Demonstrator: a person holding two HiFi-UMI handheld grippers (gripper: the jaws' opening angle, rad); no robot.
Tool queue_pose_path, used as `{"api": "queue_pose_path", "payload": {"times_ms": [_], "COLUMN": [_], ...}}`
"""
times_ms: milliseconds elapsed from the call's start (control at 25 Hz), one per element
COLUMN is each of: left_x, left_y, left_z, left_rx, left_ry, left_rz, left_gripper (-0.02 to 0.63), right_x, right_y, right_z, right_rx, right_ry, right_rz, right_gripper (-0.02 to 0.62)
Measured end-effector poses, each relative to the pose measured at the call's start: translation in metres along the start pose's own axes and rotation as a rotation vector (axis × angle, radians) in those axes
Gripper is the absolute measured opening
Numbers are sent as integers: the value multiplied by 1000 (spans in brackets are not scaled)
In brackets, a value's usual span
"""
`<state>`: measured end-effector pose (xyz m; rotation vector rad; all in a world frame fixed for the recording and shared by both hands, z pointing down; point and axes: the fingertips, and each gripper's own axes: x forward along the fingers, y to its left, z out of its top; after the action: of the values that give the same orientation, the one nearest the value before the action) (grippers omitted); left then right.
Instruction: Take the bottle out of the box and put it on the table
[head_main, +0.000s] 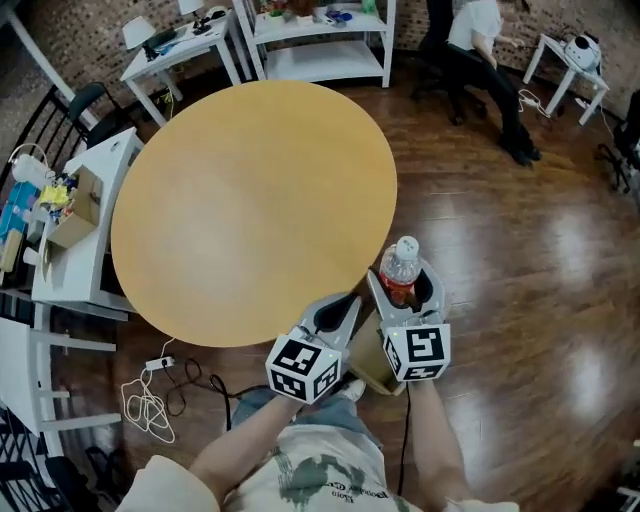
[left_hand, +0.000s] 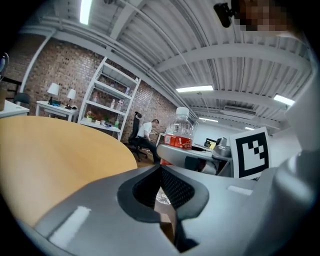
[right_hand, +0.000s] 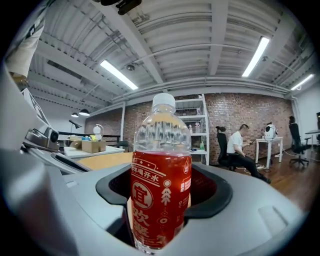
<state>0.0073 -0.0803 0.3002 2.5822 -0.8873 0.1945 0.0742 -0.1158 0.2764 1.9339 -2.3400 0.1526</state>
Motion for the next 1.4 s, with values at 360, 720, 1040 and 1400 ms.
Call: {"api": "queue_pose_path", "payload": {"times_ms": [360,720,1040,1400], "left_x": [-74,-148,-195,-221], "left_y": [101,218,302,364], "left_z": [32,41,50,48], "left_rx": [-54,-112,-143,-134], "left_ry": [-139,-186,-189,-146], "left_rz": [149,220,242,238], "left_gripper": [-4,-5,-3,-3], "right_x": [67,139,203,258], "right_y": [120,230,306,363], "right_z": [25,21,11,-16], "right_rx": [-42,-24,-30,-41], "right_ry": [-34,-32,-26,-9], "right_rz": [170,198,186,171], "right_gripper": [304,304,304,304]}}
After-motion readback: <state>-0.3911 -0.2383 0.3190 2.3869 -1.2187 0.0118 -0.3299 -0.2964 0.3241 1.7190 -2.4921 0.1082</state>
